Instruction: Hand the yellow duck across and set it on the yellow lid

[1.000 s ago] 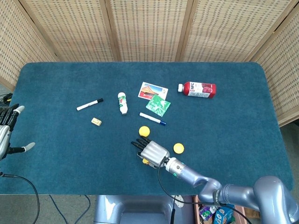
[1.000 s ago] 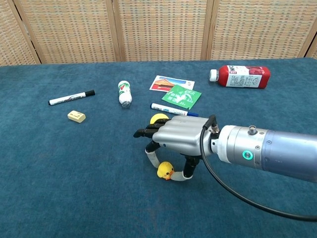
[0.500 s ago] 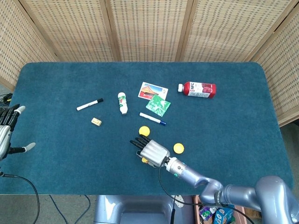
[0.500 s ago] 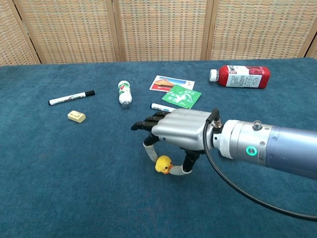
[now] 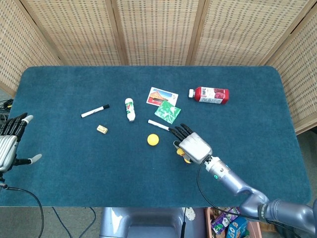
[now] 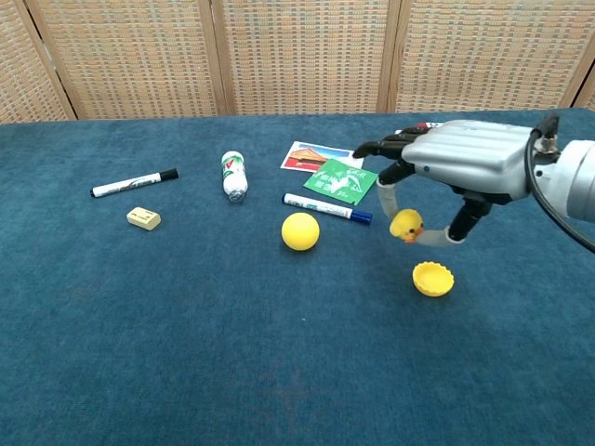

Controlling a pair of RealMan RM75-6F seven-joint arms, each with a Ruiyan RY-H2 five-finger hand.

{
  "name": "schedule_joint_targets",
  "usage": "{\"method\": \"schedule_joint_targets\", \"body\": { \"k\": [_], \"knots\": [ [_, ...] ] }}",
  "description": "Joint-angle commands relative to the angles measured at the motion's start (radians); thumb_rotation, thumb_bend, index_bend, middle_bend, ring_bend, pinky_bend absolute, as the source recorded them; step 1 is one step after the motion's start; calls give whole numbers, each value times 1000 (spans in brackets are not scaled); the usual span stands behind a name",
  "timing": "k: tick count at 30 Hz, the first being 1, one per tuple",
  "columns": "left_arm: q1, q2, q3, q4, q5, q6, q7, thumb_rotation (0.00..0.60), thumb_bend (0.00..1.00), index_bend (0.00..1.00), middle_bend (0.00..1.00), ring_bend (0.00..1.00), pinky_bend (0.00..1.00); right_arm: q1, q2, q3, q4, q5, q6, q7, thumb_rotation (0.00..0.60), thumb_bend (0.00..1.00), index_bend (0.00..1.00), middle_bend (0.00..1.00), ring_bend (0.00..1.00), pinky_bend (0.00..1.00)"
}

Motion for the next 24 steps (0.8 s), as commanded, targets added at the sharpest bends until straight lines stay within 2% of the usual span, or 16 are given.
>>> {"method": "schedule_joint_targets", "body": {
  "k": [1,9,24],
  "knots": [
    [2,0,1,-3,2,3,3,600,0,0,0,0,0,-20,-5,-34,41,-6,3,3,600,326,498,0,0,0],
    [0,-3,2,-3,1,-5,10,600,0,0,0,0,0,-37,-41,-63,85,-6,-8,17,600,331,498,0,0,0],
    [-3,-6,1,-2,-7,-18,22,600,0,0,0,0,0,-24,-73,-51,102,9,-36,2,600,333,498,0,0,0]
  ]
}}
